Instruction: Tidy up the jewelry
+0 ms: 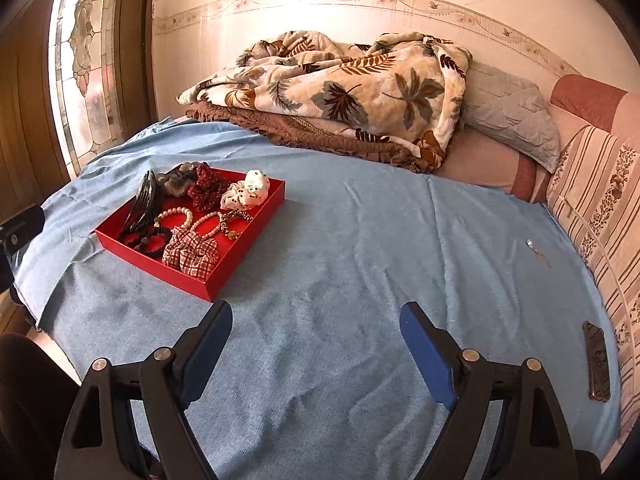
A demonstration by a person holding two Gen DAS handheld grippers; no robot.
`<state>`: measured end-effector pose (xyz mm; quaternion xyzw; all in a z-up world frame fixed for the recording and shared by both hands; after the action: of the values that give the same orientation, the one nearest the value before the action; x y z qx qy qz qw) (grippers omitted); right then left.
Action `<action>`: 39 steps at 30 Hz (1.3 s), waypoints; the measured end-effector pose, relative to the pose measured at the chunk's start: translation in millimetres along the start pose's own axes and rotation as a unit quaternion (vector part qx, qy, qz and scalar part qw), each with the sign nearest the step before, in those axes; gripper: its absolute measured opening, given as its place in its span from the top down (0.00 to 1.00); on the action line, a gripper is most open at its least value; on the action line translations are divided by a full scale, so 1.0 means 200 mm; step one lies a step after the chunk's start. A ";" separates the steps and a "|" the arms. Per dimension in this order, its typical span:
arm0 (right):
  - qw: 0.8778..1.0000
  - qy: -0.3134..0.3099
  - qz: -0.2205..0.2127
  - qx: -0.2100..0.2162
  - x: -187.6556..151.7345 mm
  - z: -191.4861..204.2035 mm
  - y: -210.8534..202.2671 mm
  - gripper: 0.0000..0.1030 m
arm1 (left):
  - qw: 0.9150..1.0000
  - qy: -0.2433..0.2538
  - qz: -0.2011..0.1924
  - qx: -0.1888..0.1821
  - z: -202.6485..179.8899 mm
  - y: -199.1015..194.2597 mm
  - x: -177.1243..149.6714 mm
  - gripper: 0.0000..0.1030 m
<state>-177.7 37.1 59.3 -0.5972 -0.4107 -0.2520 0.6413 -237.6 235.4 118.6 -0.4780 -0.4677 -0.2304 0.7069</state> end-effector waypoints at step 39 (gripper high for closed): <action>0.999 -0.023 0.042 0.022 -0.02 0.20 0.14 0.13 | 0.995 -0.032 0.083 -0.036 0.09 0.23 -0.17 0.00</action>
<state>-166.6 80.3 39.1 -0.6052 -0.4057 -0.2019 0.6545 -225.5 267.1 69.5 -0.5471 -0.4402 -0.1720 0.6909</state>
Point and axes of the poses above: each gripper's, at about its wrist camera, not at the fingertips, and y roughly the way its jaws point, z to its left, x to its top, the point moved 7 cm from there along y, roughly the way its jaws point, and after that the axes turned 5 degrees about -z, right-handed, at the moved point
